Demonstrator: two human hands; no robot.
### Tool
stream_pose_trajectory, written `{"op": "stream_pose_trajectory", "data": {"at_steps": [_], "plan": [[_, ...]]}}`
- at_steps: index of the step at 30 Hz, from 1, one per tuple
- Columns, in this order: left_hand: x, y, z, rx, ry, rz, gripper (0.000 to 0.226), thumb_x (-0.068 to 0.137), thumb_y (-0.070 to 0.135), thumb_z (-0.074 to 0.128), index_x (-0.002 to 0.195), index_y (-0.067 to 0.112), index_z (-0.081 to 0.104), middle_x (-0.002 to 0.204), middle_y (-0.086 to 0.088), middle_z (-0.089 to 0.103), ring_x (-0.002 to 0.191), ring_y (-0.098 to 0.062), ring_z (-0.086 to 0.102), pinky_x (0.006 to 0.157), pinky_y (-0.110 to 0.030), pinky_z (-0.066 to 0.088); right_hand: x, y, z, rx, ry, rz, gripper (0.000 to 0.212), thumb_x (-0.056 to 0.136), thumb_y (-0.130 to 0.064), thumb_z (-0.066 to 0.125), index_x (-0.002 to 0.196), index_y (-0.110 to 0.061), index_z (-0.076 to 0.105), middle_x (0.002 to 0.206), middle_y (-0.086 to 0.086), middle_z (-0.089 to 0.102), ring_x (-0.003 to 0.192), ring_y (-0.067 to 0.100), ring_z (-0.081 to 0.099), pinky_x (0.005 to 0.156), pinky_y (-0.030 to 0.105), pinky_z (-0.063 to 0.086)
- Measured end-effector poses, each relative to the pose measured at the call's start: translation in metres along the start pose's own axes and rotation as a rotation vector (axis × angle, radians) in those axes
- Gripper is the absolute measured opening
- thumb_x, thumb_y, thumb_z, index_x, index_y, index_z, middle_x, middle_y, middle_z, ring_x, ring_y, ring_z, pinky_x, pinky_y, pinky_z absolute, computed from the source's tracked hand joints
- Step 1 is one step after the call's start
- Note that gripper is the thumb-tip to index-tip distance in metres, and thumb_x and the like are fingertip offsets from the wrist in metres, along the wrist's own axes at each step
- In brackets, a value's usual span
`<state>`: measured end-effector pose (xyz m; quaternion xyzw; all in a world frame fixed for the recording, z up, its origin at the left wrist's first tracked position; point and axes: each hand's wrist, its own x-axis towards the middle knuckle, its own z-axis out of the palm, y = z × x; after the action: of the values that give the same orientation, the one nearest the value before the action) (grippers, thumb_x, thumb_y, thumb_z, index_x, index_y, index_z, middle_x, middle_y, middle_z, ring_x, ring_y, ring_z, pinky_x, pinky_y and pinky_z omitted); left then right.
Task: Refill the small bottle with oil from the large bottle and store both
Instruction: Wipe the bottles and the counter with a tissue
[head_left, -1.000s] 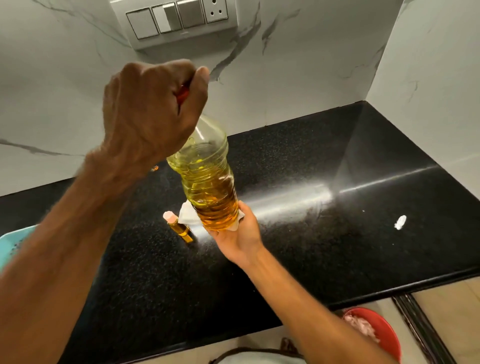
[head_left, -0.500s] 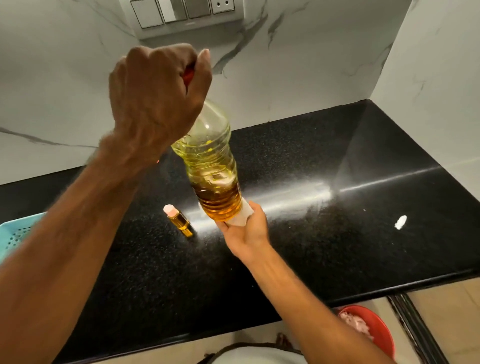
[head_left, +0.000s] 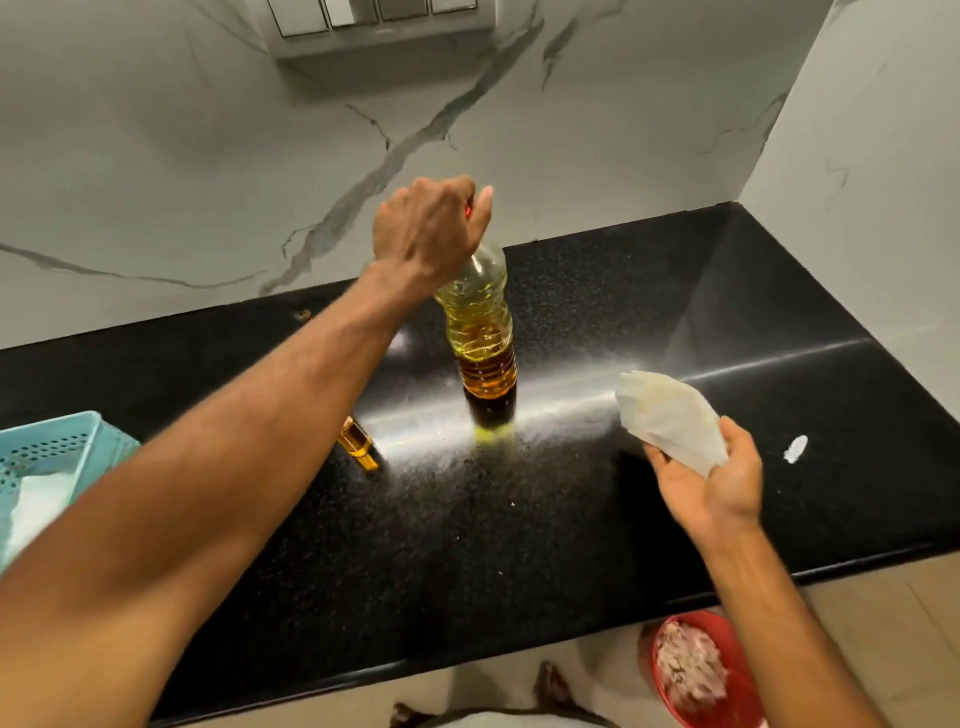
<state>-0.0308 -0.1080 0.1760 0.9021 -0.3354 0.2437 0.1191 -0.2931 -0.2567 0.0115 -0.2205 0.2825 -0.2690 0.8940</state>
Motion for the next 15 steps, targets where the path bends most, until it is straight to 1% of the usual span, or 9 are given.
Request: {"op": "stream_pose_trajectory", "data": {"at_steps": [5,7,9,10,11,12,13,14,15], "plan": [[0.017,0.004,0.015,0.045,-0.042,0.012,0.052,0.099,0.053,0.034,0.088,0.011,0.063,0.065,-0.005,0.054,0.056,-0.022,0.051,0.053,-0.03,0.041,0.004,-0.007,-0.007,-0.232,0.15,-0.091,0.042,0.095,-0.031,0.041,0.125,-0.008,0.06,0.114,0.012,0.069,0.11,0.029,0.064,0.094,0.044,0.052],[0.021,0.006,0.016,0.068,-0.073,0.002,0.055,0.098,0.057,0.033,0.091,0.012,0.063,0.068,-0.005,0.054,0.058,-0.021,0.051,0.055,-0.03,0.039,0.01,-0.012,-0.002,-0.367,0.213,-0.172,0.035,0.097,-0.03,0.041,0.116,-0.013,0.064,0.105,0.004,0.072,0.105,0.026,0.065,0.086,0.039,0.053],[0.023,0.006,0.015,0.088,-0.106,0.005,0.059,0.096,0.063,0.031,0.092,0.012,0.061,0.069,-0.005,0.054,0.059,-0.021,0.051,0.055,-0.031,0.038,0.013,-0.016,0.008,-0.648,0.277,-0.277,0.029,0.099,-0.029,0.038,0.1,-0.017,0.065,0.096,0.0,0.07,0.095,0.021,0.065,0.074,0.026,0.05],[0.023,0.005,0.015,0.096,-0.124,0.008,0.061,0.094,0.066,0.03,0.091,0.012,0.061,0.07,-0.005,0.055,0.059,-0.021,0.051,0.055,-0.032,0.039,0.016,-0.016,0.012,-0.857,0.291,-0.34,0.03,0.1,-0.031,0.036,0.098,-0.017,0.063,0.097,0.003,0.066,0.094,0.023,0.064,0.07,0.025,0.047],[0.023,0.003,0.013,0.103,-0.143,0.01,0.064,0.093,0.069,0.029,0.092,0.012,0.059,0.071,-0.006,0.055,0.06,-0.022,0.052,0.055,-0.033,0.039,0.02,-0.015,0.012,-1.083,0.258,-0.399,0.034,0.1,-0.034,0.033,0.103,-0.016,0.062,0.1,0.009,0.065,0.098,0.028,0.063,0.072,0.025,0.044],[0.022,0.001,0.012,0.111,-0.164,0.013,0.068,0.09,0.072,0.028,0.094,0.012,0.058,0.073,-0.006,0.055,0.061,-0.022,0.052,0.056,-0.033,0.04,0.024,-0.011,0.01,-1.305,0.178,-0.436,0.04,0.101,-0.037,0.029,0.114,-0.017,0.06,0.109,0.014,0.064,0.11,0.032,0.06,0.079,0.027,0.043],[0.02,-0.001,0.009,0.119,-0.186,0.013,0.071,0.088,0.075,0.027,0.098,0.012,0.057,0.076,-0.007,0.056,0.063,-0.022,0.052,0.056,-0.034,0.04,0.028,-0.006,0.008,-1.507,0.066,-0.438,0.046,0.101,-0.041,0.027,0.133,-0.02,0.052,0.127,0.013,0.06,0.123,0.029,0.053,0.091,0.03,0.042],[0.017,-0.003,0.006,0.122,-0.207,0.007,0.074,0.086,0.078,0.025,0.104,0.012,0.055,0.079,-0.007,0.056,0.066,-0.023,0.053,0.057,-0.034,0.04,0.03,0.002,0.006,-1.661,-0.052,-0.412,0.052,0.099,-0.045,0.025,0.143,-0.023,0.041,0.143,0.009,0.05,0.133,0.025,0.045,0.103,0.031,0.037],[0.013,-0.005,0.002,0.112,-0.225,-0.008,0.078,0.084,0.081,0.023,0.11,0.013,0.052,0.083,-0.008,0.058,0.068,-0.023,0.053,0.058,-0.035,0.04,0.034,0.015,0.0,-1.807,-0.153,-0.389,0.058,0.096,-0.047,0.025,0.147,-0.022,0.036,0.15,0.008,0.042,0.138,0.025,0.039,0.109,0.032,0.03]]}}
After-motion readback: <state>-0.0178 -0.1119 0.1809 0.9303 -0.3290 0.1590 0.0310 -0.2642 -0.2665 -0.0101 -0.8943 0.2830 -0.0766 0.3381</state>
